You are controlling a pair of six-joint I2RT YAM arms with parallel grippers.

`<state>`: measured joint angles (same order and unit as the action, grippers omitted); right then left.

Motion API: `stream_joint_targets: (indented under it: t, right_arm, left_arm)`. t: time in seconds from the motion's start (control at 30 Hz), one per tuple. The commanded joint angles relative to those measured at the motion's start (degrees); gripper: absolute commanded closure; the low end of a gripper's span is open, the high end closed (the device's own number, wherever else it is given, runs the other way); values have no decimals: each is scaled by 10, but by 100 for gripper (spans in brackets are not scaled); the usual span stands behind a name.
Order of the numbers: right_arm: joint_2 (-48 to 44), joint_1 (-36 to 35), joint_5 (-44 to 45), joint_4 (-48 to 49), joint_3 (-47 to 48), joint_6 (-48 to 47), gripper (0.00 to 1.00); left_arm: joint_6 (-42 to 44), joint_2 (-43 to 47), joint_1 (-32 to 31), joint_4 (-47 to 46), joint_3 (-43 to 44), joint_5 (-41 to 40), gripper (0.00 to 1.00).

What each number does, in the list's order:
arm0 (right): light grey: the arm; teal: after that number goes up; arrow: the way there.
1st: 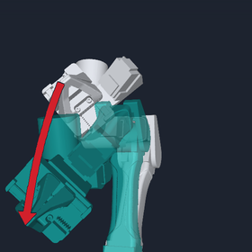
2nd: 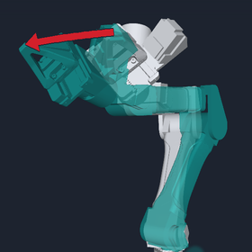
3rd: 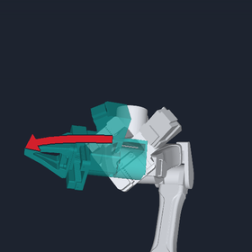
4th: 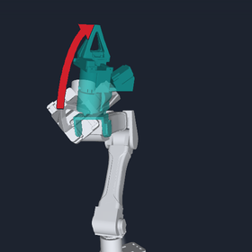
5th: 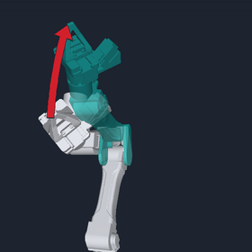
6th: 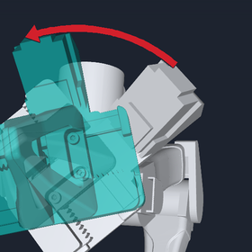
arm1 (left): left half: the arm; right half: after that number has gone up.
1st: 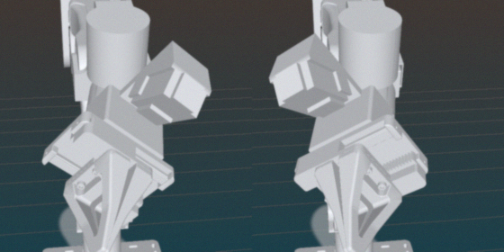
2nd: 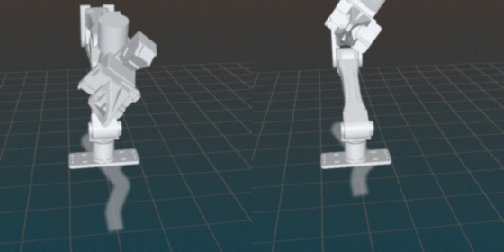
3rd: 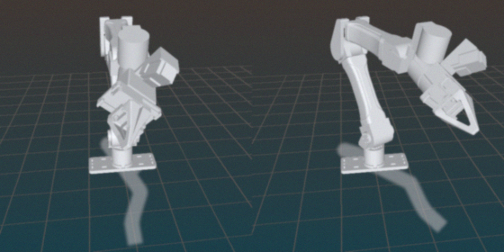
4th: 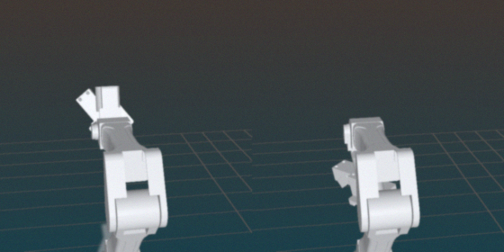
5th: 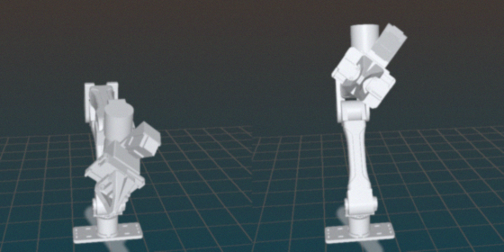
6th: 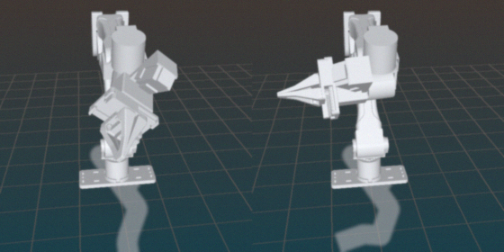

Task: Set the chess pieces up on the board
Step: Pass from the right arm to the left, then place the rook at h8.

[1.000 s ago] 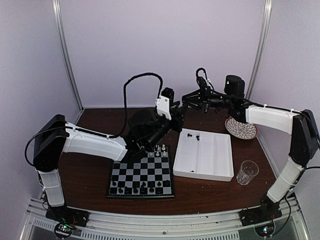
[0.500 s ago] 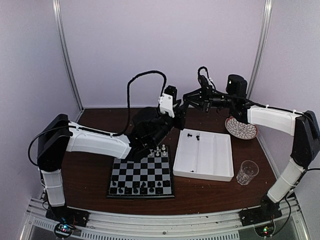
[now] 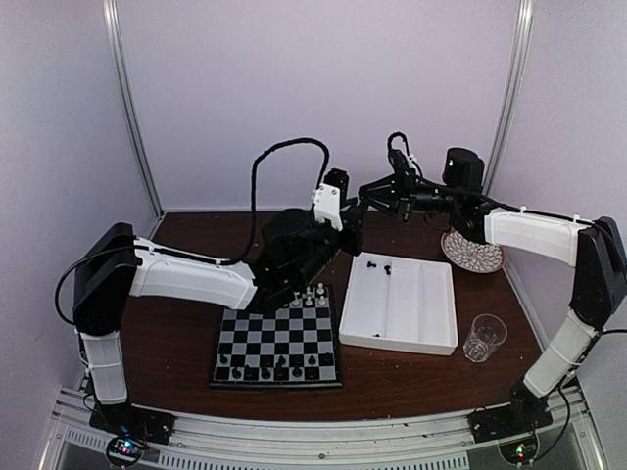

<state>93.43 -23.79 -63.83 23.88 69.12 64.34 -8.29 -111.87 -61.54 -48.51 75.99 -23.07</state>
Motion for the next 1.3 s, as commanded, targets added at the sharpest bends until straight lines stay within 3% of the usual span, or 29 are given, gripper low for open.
stream_joint_targets:
  t: [0.0,0.33,0.5,0.6,0.7,0.87,1.1,1.27]
  right_arm:
    - [-15,-6,4,19,-5,-1,84]
    - [-17,-3,2,5,-7,-20,80]
    - [-26,13,-1,-18,-7,-43,61]
    - [-36,39,-9,-39,-2,-62,54]
    - [-48,78,-16,-86,-2,-118,53]
    - [-69,134,9,-241,-8,-330,52]
    - [-84,152,32,-258,-54,-433,51]
    - [-74,153,33,-286,-50,-470,51]
  left_arm:
    - [-6,-12,8,-7,18,1,79]
    - [-2,12,15,-4,-1,9,88]
    - [7,60,27,26,-37,32,91]
    - [-1,103,42,84,-62,59,91]
    - [-31,164,61,217,-71,101,91]
    - [-75,286,87,582,-31,178,92]
    - [-96,376,110,1038,56,226,92]
    - [-110,388,111,1199,63,264,93]
